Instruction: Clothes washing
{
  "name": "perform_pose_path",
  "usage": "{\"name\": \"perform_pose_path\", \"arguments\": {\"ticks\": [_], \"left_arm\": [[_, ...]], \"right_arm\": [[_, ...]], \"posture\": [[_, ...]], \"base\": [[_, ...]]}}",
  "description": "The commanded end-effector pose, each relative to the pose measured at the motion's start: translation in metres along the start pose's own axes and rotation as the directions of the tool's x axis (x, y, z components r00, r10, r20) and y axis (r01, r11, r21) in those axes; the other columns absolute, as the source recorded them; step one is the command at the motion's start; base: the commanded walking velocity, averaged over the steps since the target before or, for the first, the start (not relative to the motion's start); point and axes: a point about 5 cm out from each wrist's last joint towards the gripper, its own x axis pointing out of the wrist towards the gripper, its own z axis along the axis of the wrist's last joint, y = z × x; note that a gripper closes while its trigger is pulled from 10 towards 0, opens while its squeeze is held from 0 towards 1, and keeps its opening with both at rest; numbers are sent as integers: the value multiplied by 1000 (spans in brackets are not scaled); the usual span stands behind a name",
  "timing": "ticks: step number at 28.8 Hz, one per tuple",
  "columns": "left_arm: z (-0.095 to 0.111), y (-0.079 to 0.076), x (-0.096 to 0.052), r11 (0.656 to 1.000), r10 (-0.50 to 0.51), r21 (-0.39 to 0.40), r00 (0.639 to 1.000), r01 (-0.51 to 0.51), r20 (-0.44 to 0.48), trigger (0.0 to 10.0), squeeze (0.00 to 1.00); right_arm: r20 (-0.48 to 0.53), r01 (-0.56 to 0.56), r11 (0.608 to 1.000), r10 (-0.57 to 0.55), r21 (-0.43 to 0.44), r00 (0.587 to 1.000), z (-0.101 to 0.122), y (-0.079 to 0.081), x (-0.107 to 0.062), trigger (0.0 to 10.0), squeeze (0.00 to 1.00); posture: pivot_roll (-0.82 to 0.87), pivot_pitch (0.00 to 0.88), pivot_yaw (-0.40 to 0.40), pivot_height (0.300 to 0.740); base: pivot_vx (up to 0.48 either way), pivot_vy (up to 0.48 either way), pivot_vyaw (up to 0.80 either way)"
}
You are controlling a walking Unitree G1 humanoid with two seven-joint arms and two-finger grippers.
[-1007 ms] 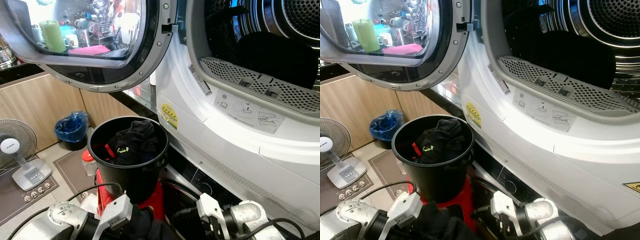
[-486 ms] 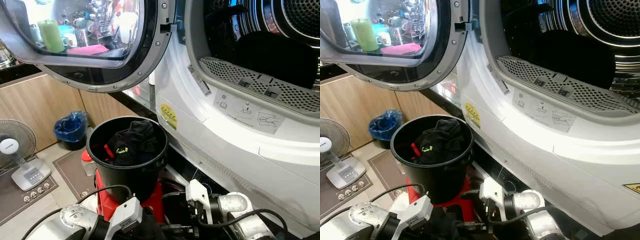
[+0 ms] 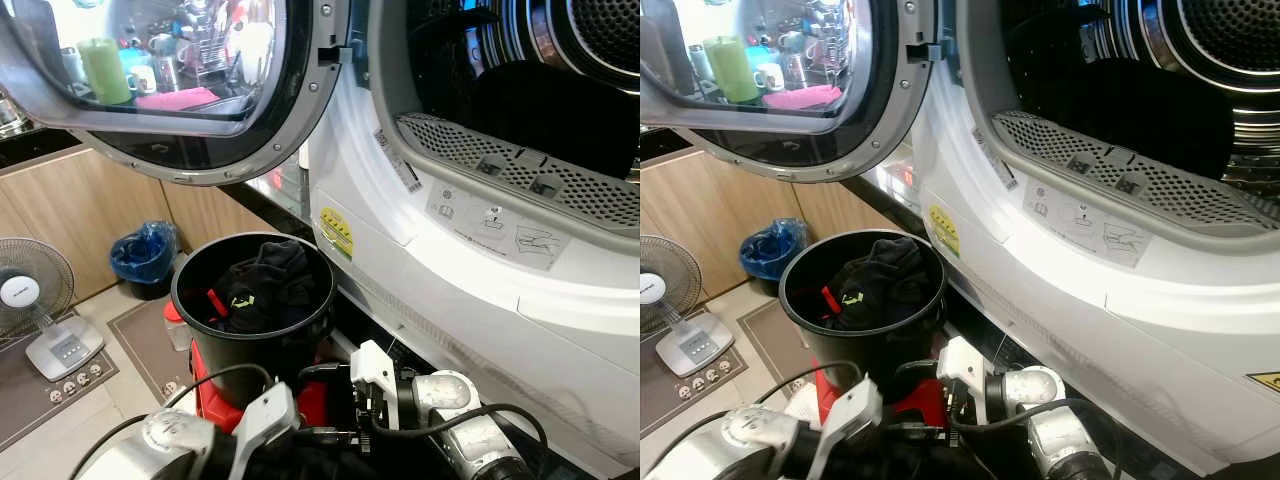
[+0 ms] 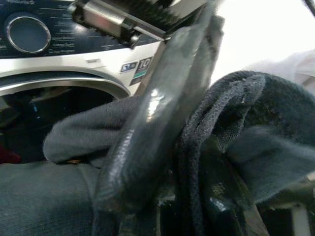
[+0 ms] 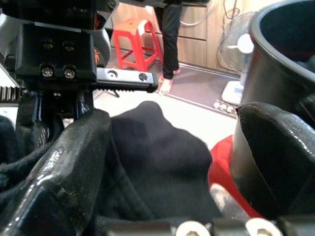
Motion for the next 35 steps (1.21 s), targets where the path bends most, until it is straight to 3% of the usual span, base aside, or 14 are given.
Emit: {"name": "perform_pose_path", "arguments": {"ticks": [1, 5, 10, 12, 14, 17, 19, 21, 25, 26, 27, 29, 32, 35], "left_arm": [[3, 2, -15, 999, -5, 38, 1000, 6, -10, 0, 0], [-4, 6, -34, 997, 11, 73, 994, -3, -106, 0, 0], [-26, 21, -56, 982, 123, 172, 942, -72, -311, 0, 0], [-26, 21, -56, 982, 123, 172, 942, -72, -311, 0, 0], [-23, 32, -55, 968, 221, 177, 938, -178, -266, 0, 0], [-18, 38, -48, 952, 288, 167, 937, -257, -198, 0, 0], [-17, 40, -43, 943, 316, 168, 933, -288, -172, 0, 0], [-19, 45, -28, 918, 382, 174, 914, -357, -138, 0, 0], [-23, 45, -19, 915, 394, 153, 909, -373, -140, 0, 0], [-25, 44, -15, 921, 382, 144, 913, -362, -145, 549, 0], [-28, 39, -7, 941, 333, 114, 933, -319, -138, 10000, 0], [-28, 36, -4, 952, 302, 94, 945, -292, -123, 10000, 0], [-30, 40, -3, 937, 342, 122, 927, -326, -152, 10000, 0], [-34, 44, 3, 914, 399, 157, 901, -374, -174, 10000, 0]], "right_arm": [[-11, -5, 1000, 5, 9, 1000, -3, 1, -3, 10000, 1000], [-51, -8, 1000, 9, 11, 999, -10, 2, -10, 10000, 1000], [-119, 10, 1000, -9, 6, 993, -17, 0, -24, 10000, 1000], [-119, 10, 1000, -9, 6, 993, -17, 0, -24, 10000, 1000], [-159, 38, 999, -36, 7, 987, -21, -2, -35, 10000, 1000], [-170, 55, 998, -53, 9, 984, -23, -4, -44, 10000, 1000], [-156, 58, 998, -55, 13, 986, -20, -4, -47, 10000, 1000], [-89, 62, 998, -60, 17, 994, -10, -6, -50, 10000, 1000], [-58, 67, 998, -66, 13, 996, -5, -8, -51, 10000, 1000], [-55, 70, 998, -69, 5, 996, -4, -9, -51, 10000, 1000], [-35, 81, 997, -81, -7, 996, 1, -11, -51, 10000, 1000], [-12, 91, 996, -91, -17, 996, 6, -13, -51, 10000, 1000], [54, 103, 994, -102, -20, 993, 18, -16, -53, 10000, 1000], [53, 70, 997, -69, -24, 996, 19, -11, -54, 10000, 1000]], "posture": [[92, 71, 0, 740], [92, 72, 0, 740], [92, 77, -2, 740], [92, 77, -2, 740], [91, 78, -3, 740], [91, 78, -3, 740], [83, 80, -8, 740], [83, 80, -8, 740], [84, 79, -7, 740], [84, 79, -7, 740], [81, 78, -4, 740], [81, 77, -4, 740], [82, 77, 0, 740], [80, 76, 0, 740]], "base": [[0, 0, 0], [0, 0, 0], [0, 0, 0], [0, 0, 0], [0, 0, 0], [0, 0, 0], [0, 0, 0], [0, 0, 0], [0, 0, 0], [0, 0, 0], [0, 0, 0], [0, 0, 0], [0, 0, 0], [0, 0, 0]]}}
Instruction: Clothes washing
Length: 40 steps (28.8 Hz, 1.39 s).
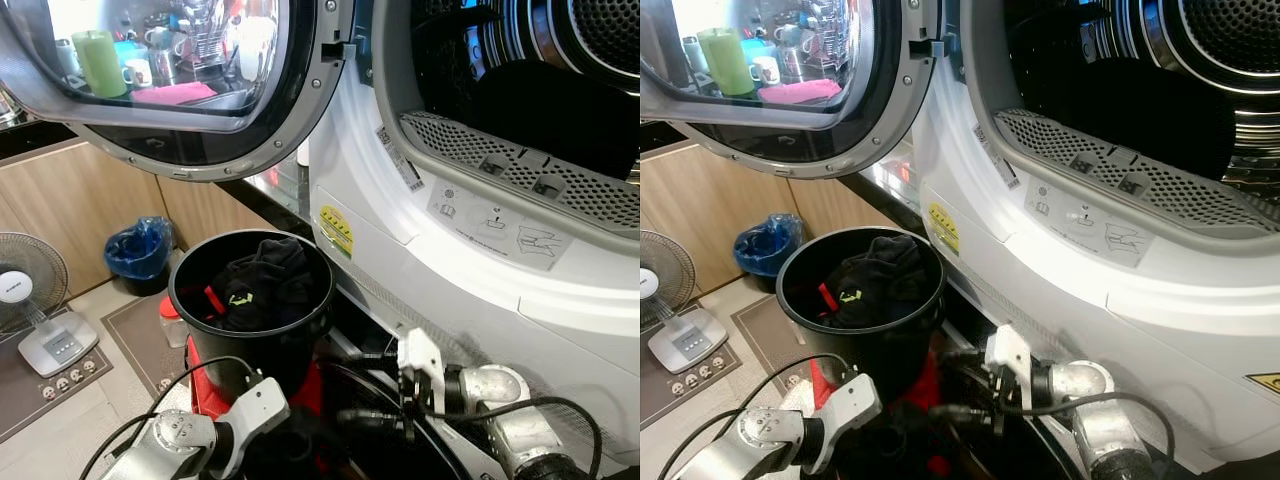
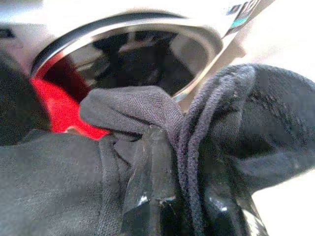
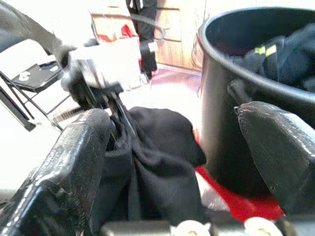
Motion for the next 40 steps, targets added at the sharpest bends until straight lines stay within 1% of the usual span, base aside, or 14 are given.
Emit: {"name": "perform_pose_path", "arguments": {"ticks": [1, 5, 7, 8, 9, 11, 14, 18, 24, 34, 35, 36, 37, 40], "left_arm": [[1, 1, 3, 999, 20, 34, 1000, -19, -11, 10000, 0], [-1, 1, 9, 997, 62, 55, 998, -61, -22, 10000, 0], [6, -2, 11, 999, 42, 32, 998, -43, 45, 10000, 0], [17, -2, 8, 999, 36, -4, 992, -36, 125, 10000, 0], [19, 0, 7, 999, 41, -18, 989, -39, 142, 10000, 0], [18, 1, 7, 999, 48, -22, 989, -45, 139, 10000, 0], [8, 1, 10, 998, 37, -46, 994, -32, 101, 10000, 0], [10, -7, 12, 997, -14, -69, 991, 24, 132, 10000, 0], [32, -15, 6, 995, -87, -22, 958, 96, 272, 10000, 0], [33, -15, 5, 994, -93, -23, 956, 103, 280, 10000, 0], [61, -18, -6, 988, -151, 31, 911, 151, 384, 10000, 0], [70, -20, -10, 985, -172, 52, 894, 166, 413, 10000, 0], [76, -21, -13, 982, -189, 70, 880, 176, 435, 10000, 0], [82, -23, -14, 980, -200, 87, 870, 181, 451, 10000, 0]], "right_arm": [[12, -18, 1000, 18, -13, 1000, 5, 1, -1, 10000, 1000], [-4, -50, 999, 50, -5, 999, 1, 8, -2, 10000, 1000], [-50, -49, 999, 49, 1, 998, -8, 11, -4, 10000, 1000], [-42, -50, 999, 51, 16, 998, -11, 14, -6, 10000, 1000], [-8, -54, 998, 54, 21, 998, -8, 15, -6, 10000, 1000], [34, -60, 998, 59, 22, 998, -1, 17, -5, 10000, 1000], [89, -68, 998, 67, 14, 994, 11, 18, -6, 10000, 1000], [27, -56, 998, 55, 8, 998, 6, 17, -9, 10000, 1000], [-82, -26, 999, 30, 47, 996, -12, 20, -10, 10000, 1000], [-89, -23, 999, 27, 46, 996, -13, 20, -10, 10000, 1000], [-219, 52, 981, -10, 187, 976, -61, 30, -10, 10000, 1000], [-261, 76, 971, -14, 226, 965, -75, 35, -11, 10000, 1000], [-301, 102, 962, -22, 253, 953, -87, 39, -13, 10000, 1000], [-329, 135, 951, -38, 278, 944, -97, 43, -15, 10000, 1000]], "posture": [[80, 76, 0, 740], [74, 74, -2, 740], [73, 74, -2, 740], [77, 71, -4, 740], [83, 68, -3, 740], [83, 68, -3, 740], [74, 64, -4, 740], [70, 68, -9, 740], [74, 70, -13, 740], [74, 70, -13, 740], [79, 73, -17, 740], [79, 73, -17, 740], [83, 73, -18, 740], [84, 72, -18, 740]], "base": [[0, 0, 0], [0, 0, 0], [0, 0, 0], [0, 0, 0], [0, 0, 0], [0, 0, 0], [0, 0, 0], [0, 0, 0], [0, 0, 0], [0, 0, 0], [0, 0, 0], [0, 0, 0], [0, 0, 0], [0, 0, 0]]}}
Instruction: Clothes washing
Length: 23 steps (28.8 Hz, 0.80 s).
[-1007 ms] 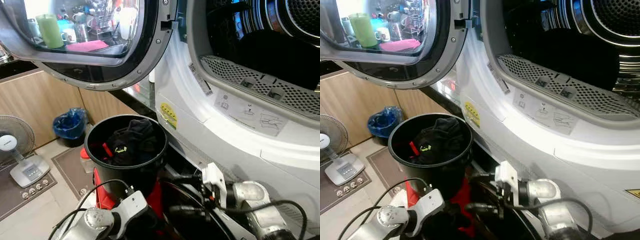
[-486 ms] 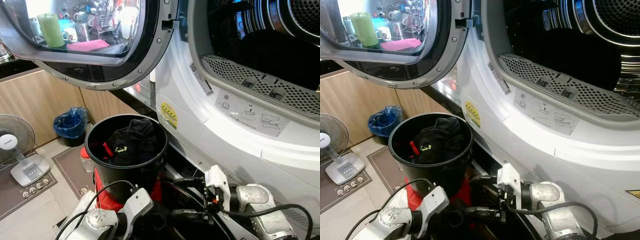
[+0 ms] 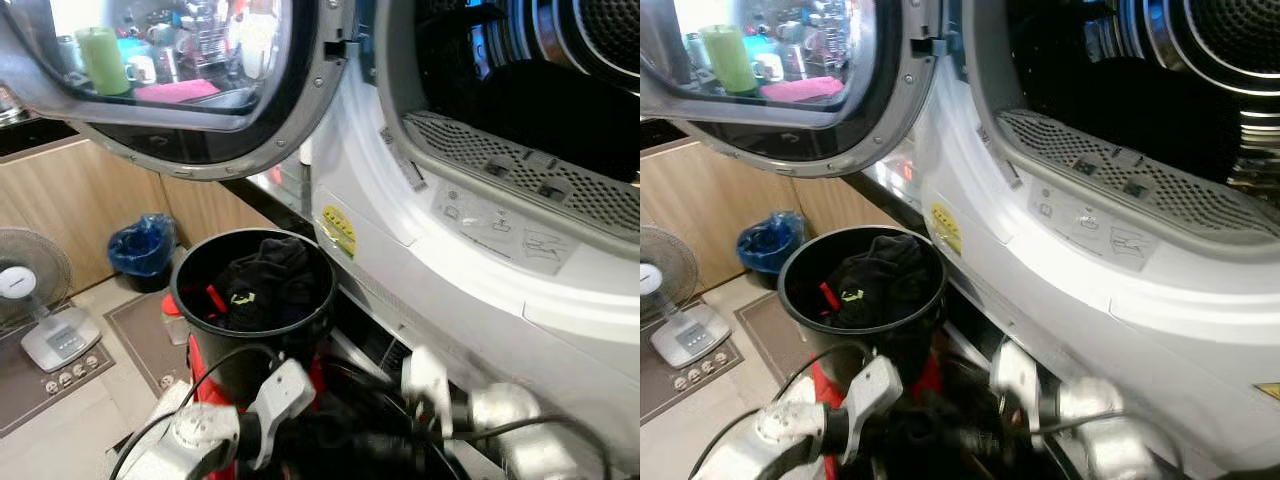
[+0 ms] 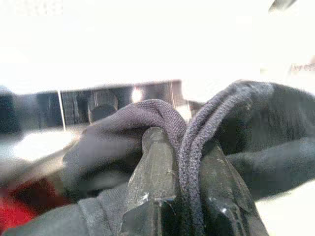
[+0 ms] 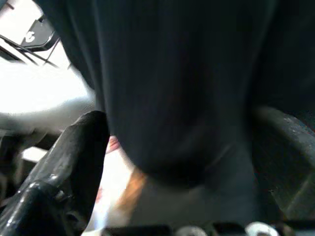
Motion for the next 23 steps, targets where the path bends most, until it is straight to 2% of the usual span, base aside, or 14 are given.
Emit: {"name": "perform_pose_path", "arguments": {"ticks": [1, 9, 12, 15, 18, 19, 23], "left_arm": [[8, -2, 1, 1000, -24, 12, 999, 23, 27, 10000, 0], [12, -4, 1, 999, -50, 8, 998, 49, 31, 10000, 0], [10, -5, -4, 998, -63, -14, 998, 63, -1, 10000, 0], [6, -9, -11, 990, -126, -63, 991, 124, -37, 10000, 0], [4, -11, -15, 985, -157, -82, 986, 152, -50, 10000, 0], [2, -14, -16, 980, -183, -89, 981, 177, -60, 10000, 0], [-1, -17, -15, 975, -201, -108, 978, 193, -64, 10000, 0]], "right_arm": [[1, 31, 999, -31, -28, 1000, 5, -5, -4, 10000, 1000], [22, 22, 1000, -22, -7, 1000, 1, -2, 0, 10000, 1000], [10, 38, 999, -37, -19, 999, -1, -5, 1, 10000, 1000], [21, 55, 998, -54, -26, 998, 1, -7, 1, 10000, 1000], [98, 45, 999, -43, -19, 994, 13, -9, 0, 10000, 1000], [150, 13, 1000, -11, -16, 989, 21, -7, 0, 10000, 1000], [236, -75, 996, 83, -43, 968, 37, -1, 0, 10000, 1000]], "posture": [[84, 72, -16, 740], [79, 72, -14, 740], [81, 72, -14, 740], [84, 71, -13, 740], [83, 70, -11, 740], [83, 70, -11, 740], [81, 69, -11, 740]], "base": [[0, 0, 0], [0, 0, 0], [0, 0, 0], [0, 0, 0], [0, 0, 0], [0, 0, 0], [0, 0, 0]]}}
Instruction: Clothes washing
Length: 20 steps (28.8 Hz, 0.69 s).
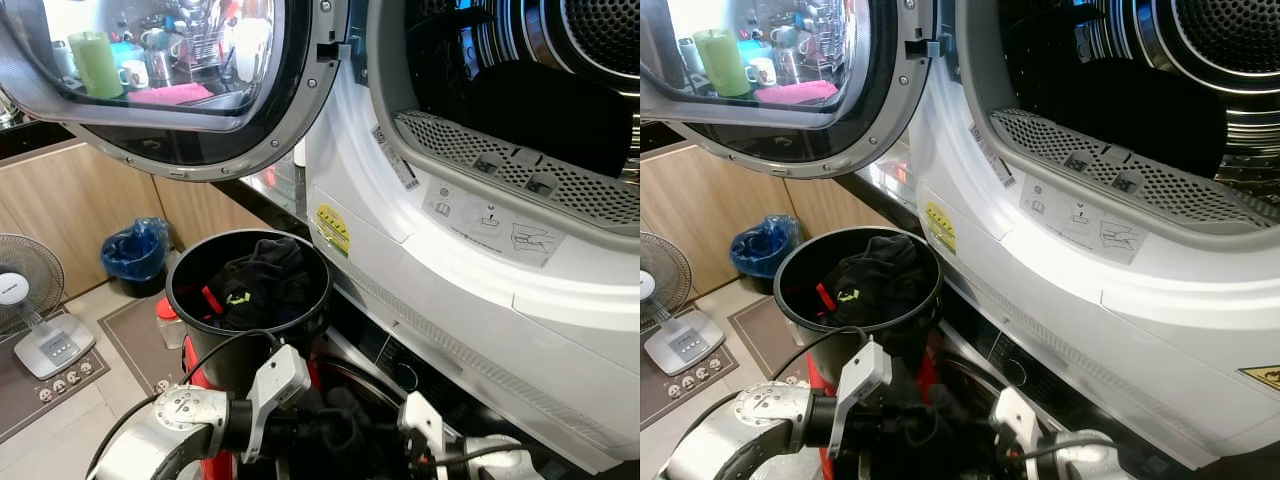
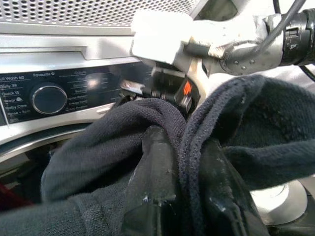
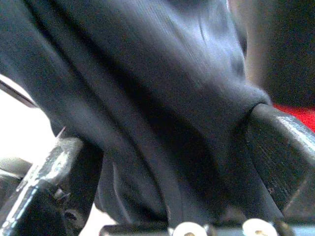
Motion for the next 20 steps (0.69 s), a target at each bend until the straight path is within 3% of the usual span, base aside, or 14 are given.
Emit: {"name": "perform_pose_path", "arguments": {"ticks": [1, 4, 11, 20], "left_arm": [[6, -7, 4, 999, -48, 7, 999, 48, 18, 10000, 0], [8, -8, 6, 998, -58, -2, 998, 58, 20, 10000, 0], [13, -9, 4, 997, -71, 6, 997, 71, 28, 10000, 0], [17, -12, 6, 994, -111, 6, 993, 111, 42, 10000, 0]], "right_arm": [[50, -65, 998, 66, -21, 997, 10, 5, 1, 10000, 1000], [-8, -151, 986, 151, -76, 988, 12, 12, 2, 10000, 1000], [-94, -131, 988, 123, -85, 988, 4, 9, 0, 10000, 1000], [-96, -180, 980, 172, -83, 980, 4, 19, 7, 10000, 1000]], "posture": [[81, 69, -11, 740], [77, 65, -14, 740], [81, 67, -16, 740], [79, 69, -18, 740]], "base": [[0, 0, 0], [0, 0, 0], [0, 0, 0], [0, 0, 0]]}}
